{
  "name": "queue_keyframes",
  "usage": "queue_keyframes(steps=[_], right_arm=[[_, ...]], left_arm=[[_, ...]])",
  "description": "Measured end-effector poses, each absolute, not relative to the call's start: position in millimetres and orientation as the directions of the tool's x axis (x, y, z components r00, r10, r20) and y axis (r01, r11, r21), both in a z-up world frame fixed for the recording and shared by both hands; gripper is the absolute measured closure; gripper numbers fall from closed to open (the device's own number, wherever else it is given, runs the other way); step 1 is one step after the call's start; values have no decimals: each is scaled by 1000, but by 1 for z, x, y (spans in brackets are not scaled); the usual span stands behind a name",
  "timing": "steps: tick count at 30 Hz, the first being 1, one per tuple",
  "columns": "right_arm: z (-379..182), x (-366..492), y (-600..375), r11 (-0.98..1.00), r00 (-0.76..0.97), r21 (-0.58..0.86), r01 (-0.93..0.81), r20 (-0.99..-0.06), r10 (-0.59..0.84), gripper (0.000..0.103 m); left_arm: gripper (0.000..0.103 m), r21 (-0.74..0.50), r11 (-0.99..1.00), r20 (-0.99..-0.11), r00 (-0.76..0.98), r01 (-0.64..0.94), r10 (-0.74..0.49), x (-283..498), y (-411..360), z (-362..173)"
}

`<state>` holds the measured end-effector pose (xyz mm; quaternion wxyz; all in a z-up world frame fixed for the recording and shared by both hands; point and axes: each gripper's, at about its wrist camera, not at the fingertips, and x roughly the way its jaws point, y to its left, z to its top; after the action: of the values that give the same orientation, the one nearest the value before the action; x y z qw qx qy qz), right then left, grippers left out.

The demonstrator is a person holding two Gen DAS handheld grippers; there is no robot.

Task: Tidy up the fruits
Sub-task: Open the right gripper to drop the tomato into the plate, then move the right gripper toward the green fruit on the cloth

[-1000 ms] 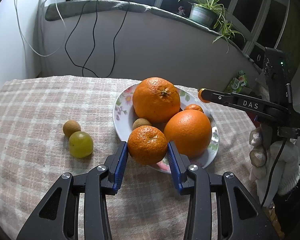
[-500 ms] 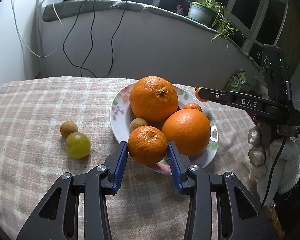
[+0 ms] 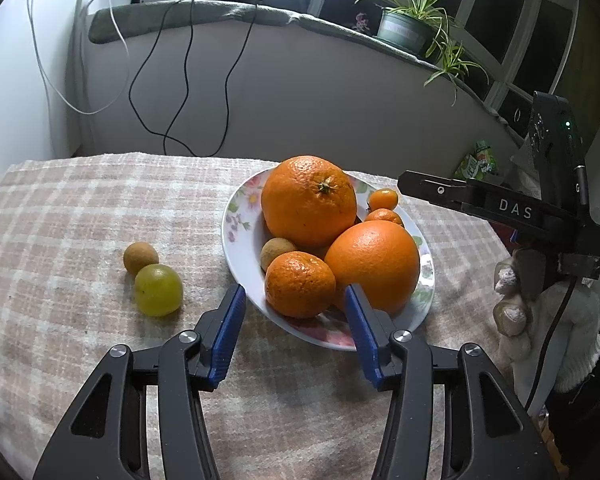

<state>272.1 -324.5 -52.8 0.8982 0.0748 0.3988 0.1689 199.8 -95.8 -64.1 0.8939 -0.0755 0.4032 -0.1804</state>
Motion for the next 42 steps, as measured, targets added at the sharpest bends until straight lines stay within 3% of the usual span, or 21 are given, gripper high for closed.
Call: queue_keyframes(steps=[10, 13, 16, 20, 23, 42], right_arm=[[-48, 267, -325, 931, 633, 275, -240, -683, 365, 32], [-47, 265, -325, 932, 634, 271, -240, -683, 362, 31], [-45, 264, -325, 934, 639, 268, -237, -681, 358, 19], [-40, 259, -324, 934, 649, 270, -232, -672, 356, 18], [-36, 255, -323, 934, 656, 274, -229, -666, 356, 9], [-17, 215, -289, 913, 658, 273, -304, -632, 408, 9]], left_arm=[[52, -277, 923, -685, 619, 266, -384, 194, -96, -57], [46, -279, 922, -681, 623, 266, -386, 192, -94, -55], [41, -284, 921, -674, 628, 266, -389, 190, -92, -53], [33, -281, 923, -666, 640, 262, -384, 187, -88, -50], [28, -279, 924, -665, 643, 260, -381, 185, -85, -49], [27, -294, 934, -644, 680, 205, -352, 168, -41, -44]])
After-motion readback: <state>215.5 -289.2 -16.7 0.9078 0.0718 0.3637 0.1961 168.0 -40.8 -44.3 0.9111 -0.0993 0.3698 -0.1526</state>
